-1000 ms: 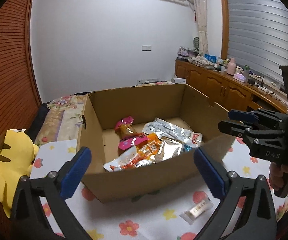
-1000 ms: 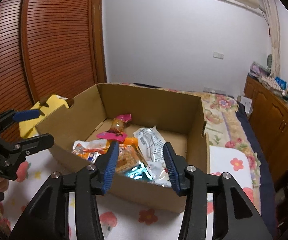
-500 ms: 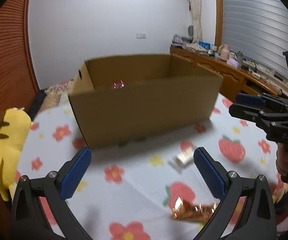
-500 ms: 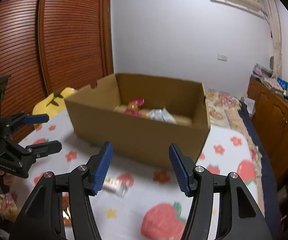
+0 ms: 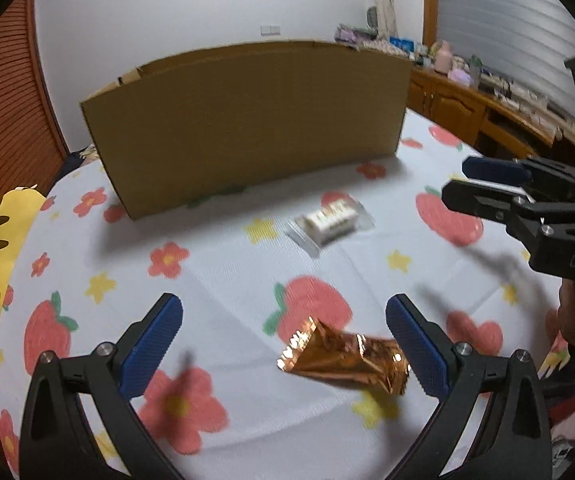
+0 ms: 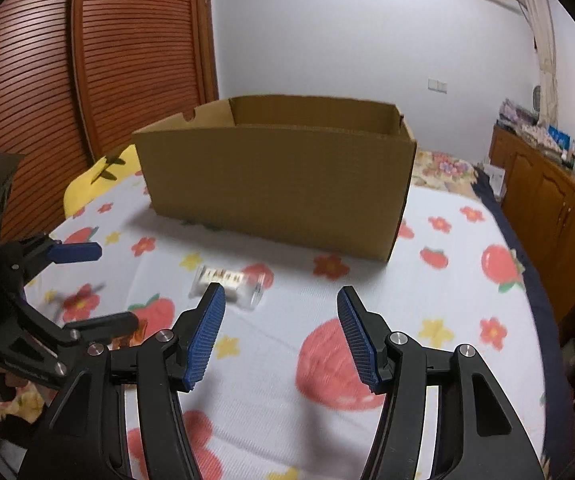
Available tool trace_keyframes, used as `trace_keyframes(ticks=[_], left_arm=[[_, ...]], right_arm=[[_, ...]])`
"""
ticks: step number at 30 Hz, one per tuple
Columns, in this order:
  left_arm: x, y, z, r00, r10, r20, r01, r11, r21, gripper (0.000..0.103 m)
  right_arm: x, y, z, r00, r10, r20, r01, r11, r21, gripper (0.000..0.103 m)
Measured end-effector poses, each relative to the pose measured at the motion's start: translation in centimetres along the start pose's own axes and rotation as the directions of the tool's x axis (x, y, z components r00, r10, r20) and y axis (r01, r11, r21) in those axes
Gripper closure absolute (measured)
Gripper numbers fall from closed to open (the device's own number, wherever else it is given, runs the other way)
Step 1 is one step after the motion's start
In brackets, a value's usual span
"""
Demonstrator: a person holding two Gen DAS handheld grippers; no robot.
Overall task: Organize snacks
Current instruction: 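Move both tools back toward the copper candy and white bar, then grasp the copper-foil candy with the left tool while the right tool grasps the white bar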
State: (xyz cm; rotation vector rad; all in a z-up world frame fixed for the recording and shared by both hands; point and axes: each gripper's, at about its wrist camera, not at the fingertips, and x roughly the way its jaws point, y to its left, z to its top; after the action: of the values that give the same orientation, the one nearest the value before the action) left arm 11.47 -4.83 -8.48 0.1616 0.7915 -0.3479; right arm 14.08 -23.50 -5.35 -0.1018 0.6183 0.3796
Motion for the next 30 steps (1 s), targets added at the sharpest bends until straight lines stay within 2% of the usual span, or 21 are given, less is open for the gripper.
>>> trace_keyframes(ticks=[5,15,20,21,23,25,27,30], left_arm=[[0.1,0.0,-0.6,0.999,0.017,-0.035,-0.016,1.0,0.02,0.002],[-1.1,2.5,-1.5,0.998,0.009,-0.057,-0.011,0.999,-0.036,0.002],[-1.5,2.7,-1.3,0.994,-0.097,-0.04,0.093,0.99,-0.11,0.003],[-1.4,2.5,-1.2,0.993,-0.11,-0.042,0.104,0.988,-0.115,0.005],[-1.0,1.9,-1.2,0.99,-0.132,-0.052,0.125,0.984,-0.124,0.026],[-0.7,1.6,-1.2,0.989,-0.138,-0.059,0.128,0.982,-0.139,0.042],[-0.4,1.3,-1.4,0.985,-0.157,-0.073,0.145,0.977,-0.154,0.044],[-0.5,1.0,-1.6,0.988,-0.136,-0.068,0.125,0.982,-0.143,0.044]], right_arm=[[0.1,0.3,-1.0,1.0,0.011,-0.013,-0.011,1.0,0.016,0.043],[0.9,1.0,-1.9,0.999,0.027,-0.043,-0.027,1.0,0.008,0.042],[1.0,1.2,-2.1,0.999,0.021,-0.043,-0.021,1.0,-0.005,0.042],[1.0,1.2,-2.1,0.999,0.023,-0.045,-0.023,1.0,-0.004,0.042],[1.1,1.1,-2.1,0.999,0.023,-0.048,-0.023,1.0,0.001,0.042],[1.1,1.1,-2.2,0.999,0.021,-0.048,-0.021,1.0,0.002,0.042],[1.2,1.2,-2.2,0.998,0.022,-0.051,-0.022,1.0,0.0,0.042],[1.2,1.3,-2.2,0.999,0.02,-0.051,-0.02,1.0,-0.007,0.042]])
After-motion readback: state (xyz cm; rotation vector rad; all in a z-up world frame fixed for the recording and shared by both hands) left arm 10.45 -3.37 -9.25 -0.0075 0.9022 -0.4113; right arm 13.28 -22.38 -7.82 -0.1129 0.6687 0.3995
